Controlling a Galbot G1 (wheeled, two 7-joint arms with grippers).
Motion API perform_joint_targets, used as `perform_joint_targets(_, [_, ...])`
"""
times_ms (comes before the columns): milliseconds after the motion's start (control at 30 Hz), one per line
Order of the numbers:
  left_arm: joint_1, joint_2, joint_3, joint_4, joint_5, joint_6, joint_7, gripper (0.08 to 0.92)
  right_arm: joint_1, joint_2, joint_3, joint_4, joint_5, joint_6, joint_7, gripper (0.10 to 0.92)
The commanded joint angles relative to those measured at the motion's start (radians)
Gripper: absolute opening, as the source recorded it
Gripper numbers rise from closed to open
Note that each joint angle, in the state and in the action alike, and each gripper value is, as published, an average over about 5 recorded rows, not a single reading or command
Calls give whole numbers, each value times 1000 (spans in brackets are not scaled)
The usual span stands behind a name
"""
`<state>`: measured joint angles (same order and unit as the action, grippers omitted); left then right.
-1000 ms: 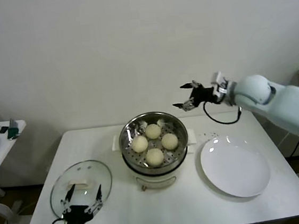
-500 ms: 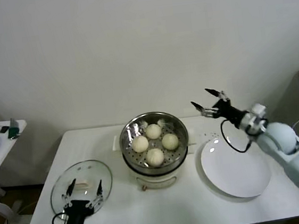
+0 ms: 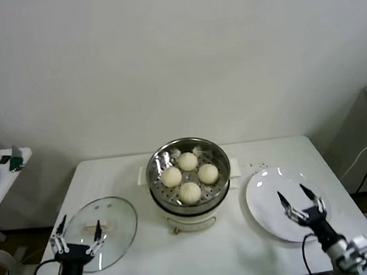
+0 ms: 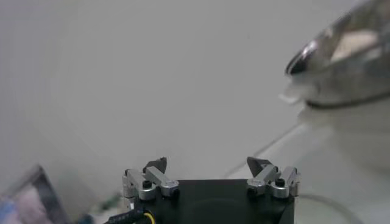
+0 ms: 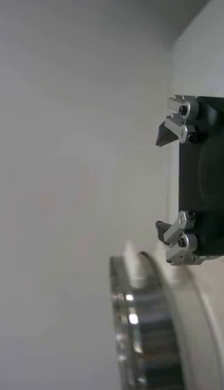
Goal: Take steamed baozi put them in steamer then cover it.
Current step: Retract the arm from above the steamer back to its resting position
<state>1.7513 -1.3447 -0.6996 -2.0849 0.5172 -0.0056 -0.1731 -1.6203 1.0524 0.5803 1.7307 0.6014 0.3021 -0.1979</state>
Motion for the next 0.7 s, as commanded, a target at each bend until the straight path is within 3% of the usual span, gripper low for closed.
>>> perform_joint_targets(33, [-67,47,8,294,688,-71,-232,823,-150,155,3,5,-81,91,41,823])
perform_joint_targets(267, [-150,6,14,451,824,-68,-254,823,-147,180,-24,14,-104,88,52,823])
perform_joint_targets(700, [-284,-10,36,554,867,-32,-229,823,-157,198,-33,31,-102,90,54,823])
